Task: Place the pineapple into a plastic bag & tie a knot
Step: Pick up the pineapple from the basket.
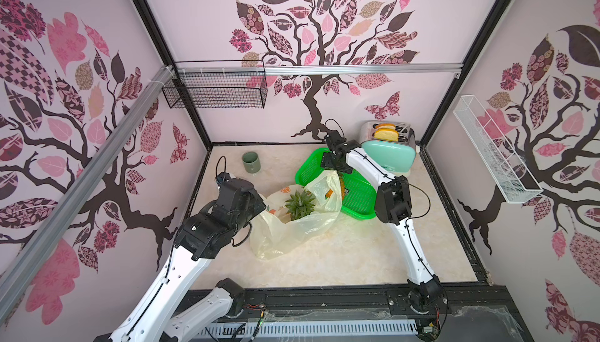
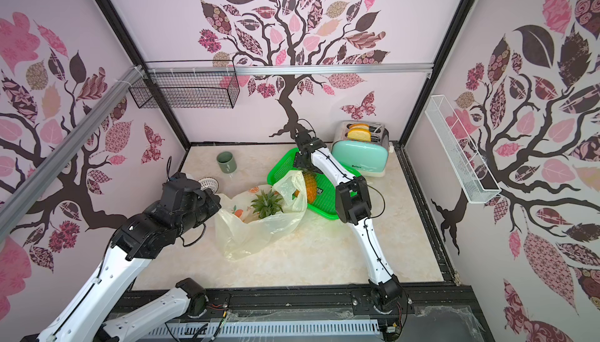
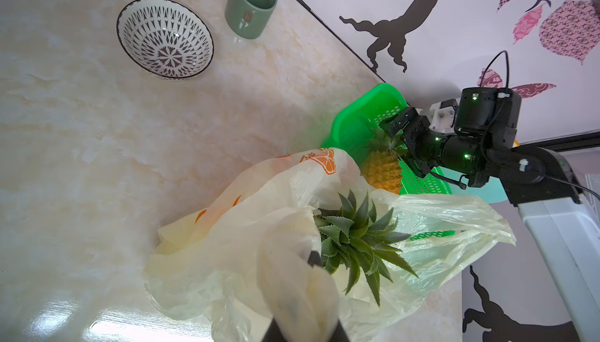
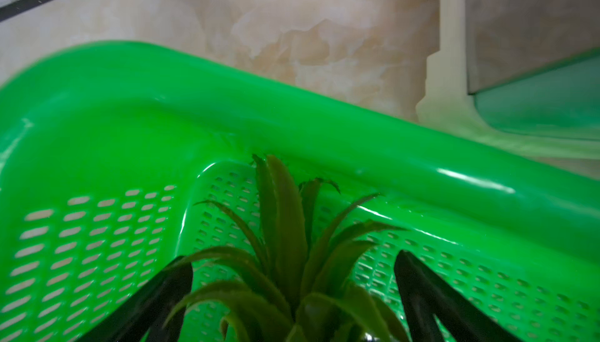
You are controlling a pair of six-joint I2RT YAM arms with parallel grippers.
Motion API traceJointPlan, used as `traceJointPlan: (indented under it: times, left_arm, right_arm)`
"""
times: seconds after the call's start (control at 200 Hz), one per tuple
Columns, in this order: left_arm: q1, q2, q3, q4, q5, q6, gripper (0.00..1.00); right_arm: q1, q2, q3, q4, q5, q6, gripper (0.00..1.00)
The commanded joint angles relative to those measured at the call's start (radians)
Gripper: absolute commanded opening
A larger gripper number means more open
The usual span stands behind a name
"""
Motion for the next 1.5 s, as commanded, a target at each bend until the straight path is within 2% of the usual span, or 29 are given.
traceJointPlan:
  times: [0.0, 0.1, 0.325, 0.41, 0.565, 0.855, 1.235, 1.496]
  left_arm:
    - [0.005, -0.009, 0.019, 0.001, -0.010, 0.012, 0.00]
    - [0.004, -0.012, 0.009, 0.006, -0.003, 0.010, 0.00]
    - [0.005, -0.012, 0.001, 0.008, 0.001, 0.006, 0.00]
    - [0.004, -0.011, 0.001, 0.008, 0.001, 0.006, 0.00]
    - [0.004, -0.018, -0.002, 0.005, -0.002, 0.003, 0.00]
    - [0.004, -0.026, -0.006, 0.002, 0.000, -0.006, 0.00]
    - [0.004, -0.040, -0.023, 0.010, 0.006, -0.020, 0.00]
    - [0.004, -0.044, -0.022, 0.015, 0.011, -0.019, 0.00]
  right_arm:
    - [-0.005, 0.033, 0.046, -0.018, -0.003, -0.020, 0.99]
    - [-0.016, 0.059, 0.062, -0.013, -0.008, -0.018, 0.99]
    - [-0.038, 0.075, 0.066, 0.024, -0.036, -0.015, 0.84]
    - [-0.040, 0.066, 0.060, 0.040, -0.047, -0.016, 0.71]
    - [-0.042, 0.010, -0.003, 0.090, -0.067, -0.017, 0.37]
    - [-0.042, -0.181, -0.122, 0.180, -0.082, -0.049, 0.00]
    - [-0.041, -0.459, -0.361, 0.362, -0.122, -0.096, 0.00]
    - [-0.042, -0.568, -0.529, 0.510, -0.142, -0.146, 0.00]
